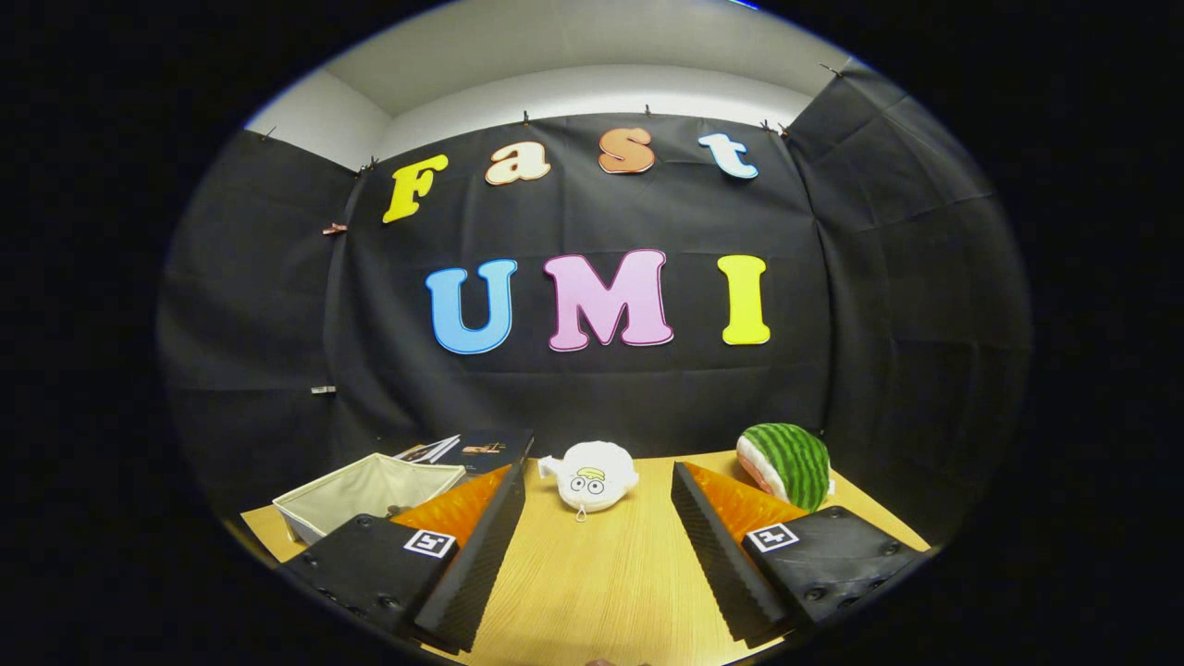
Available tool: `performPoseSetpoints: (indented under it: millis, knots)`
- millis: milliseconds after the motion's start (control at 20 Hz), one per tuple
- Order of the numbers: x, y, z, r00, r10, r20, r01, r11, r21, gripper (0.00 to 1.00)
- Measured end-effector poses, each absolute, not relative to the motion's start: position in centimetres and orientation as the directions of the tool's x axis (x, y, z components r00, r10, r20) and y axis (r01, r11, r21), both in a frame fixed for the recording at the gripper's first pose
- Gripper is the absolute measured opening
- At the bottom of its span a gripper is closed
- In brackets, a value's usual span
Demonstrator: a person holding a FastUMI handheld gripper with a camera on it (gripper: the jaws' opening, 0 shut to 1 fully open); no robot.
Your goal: Open the storage box then place both shoes into the box .Put the left shoe in first, then the right shoe, with the right side of both shoes facing outward in a uniform manner.
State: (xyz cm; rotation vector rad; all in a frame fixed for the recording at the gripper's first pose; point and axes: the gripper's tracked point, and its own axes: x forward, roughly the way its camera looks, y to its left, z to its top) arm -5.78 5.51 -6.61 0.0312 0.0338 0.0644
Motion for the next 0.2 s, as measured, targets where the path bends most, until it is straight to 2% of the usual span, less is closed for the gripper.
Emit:
performPoseSetpoints:
  millis: [200]
  knots:
    - [-5.9, 6.8, -5.5, 0.996, 0.091, -0.001, -0.091, 0.996, -0.022, 0.98]
